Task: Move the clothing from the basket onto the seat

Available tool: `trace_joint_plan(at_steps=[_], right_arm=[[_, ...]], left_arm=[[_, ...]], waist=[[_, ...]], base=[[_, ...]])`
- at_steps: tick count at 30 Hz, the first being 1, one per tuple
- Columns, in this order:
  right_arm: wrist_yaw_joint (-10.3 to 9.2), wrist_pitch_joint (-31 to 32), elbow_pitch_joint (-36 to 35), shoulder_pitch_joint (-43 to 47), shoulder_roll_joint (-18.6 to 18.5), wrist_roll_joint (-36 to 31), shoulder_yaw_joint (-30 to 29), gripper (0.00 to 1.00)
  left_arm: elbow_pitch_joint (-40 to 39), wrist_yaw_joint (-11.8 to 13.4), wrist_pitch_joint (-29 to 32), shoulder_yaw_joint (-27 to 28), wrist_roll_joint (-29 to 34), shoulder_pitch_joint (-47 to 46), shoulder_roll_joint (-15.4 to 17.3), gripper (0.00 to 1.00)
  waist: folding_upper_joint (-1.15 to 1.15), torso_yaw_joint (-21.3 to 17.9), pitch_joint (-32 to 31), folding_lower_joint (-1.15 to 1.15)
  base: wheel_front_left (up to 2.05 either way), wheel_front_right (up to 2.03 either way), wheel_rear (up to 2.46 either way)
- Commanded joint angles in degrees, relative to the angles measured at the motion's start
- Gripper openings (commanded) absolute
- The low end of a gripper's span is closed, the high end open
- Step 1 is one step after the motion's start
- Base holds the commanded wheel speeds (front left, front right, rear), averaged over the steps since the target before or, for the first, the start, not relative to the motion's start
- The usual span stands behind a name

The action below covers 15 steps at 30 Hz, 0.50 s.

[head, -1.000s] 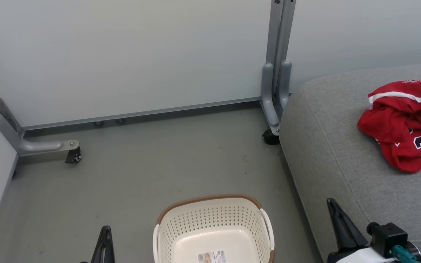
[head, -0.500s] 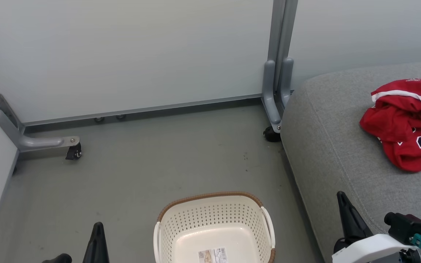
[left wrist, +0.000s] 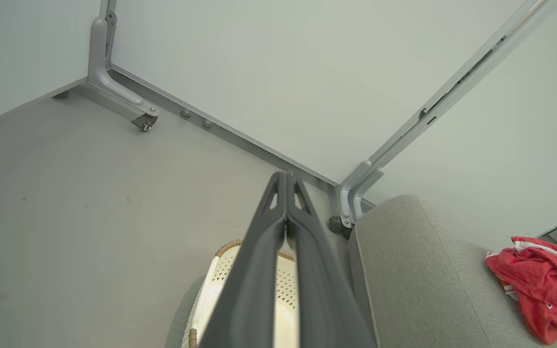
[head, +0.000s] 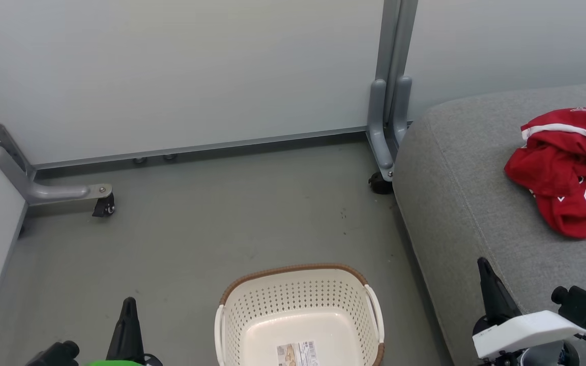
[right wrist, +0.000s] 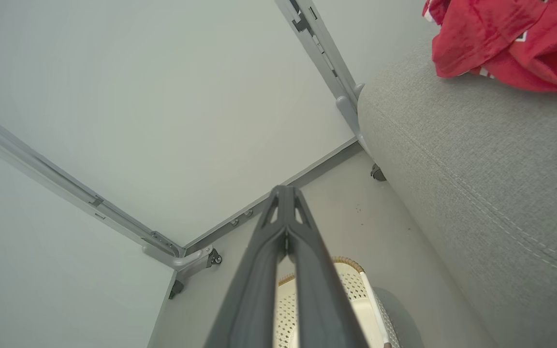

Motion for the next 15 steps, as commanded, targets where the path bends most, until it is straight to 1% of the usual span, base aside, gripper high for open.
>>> trace_joint_plan(at_steps=[1,15], right_arm=[[-0.02,0.43,-0.50,-1.85,-0.01,2.16,-0.42,0.00],[-0.03,3.01,0.38,-3.68,0.24,12.96,-1.90,0.00]], left_arm=[[-0.50,-0.49,0.32,0.40,-2.29,-2.11,0.48,0.00],[0.82,-2.11,2.76,1.80,-13.44,-4.73,0.80,0.00]], waist=[[0.00,0.05,0.08,0.00],[0.00,0.43,0.78,0.00]], base=[[0.00,0.00,0.00],[0.00,0.00,0.00]])
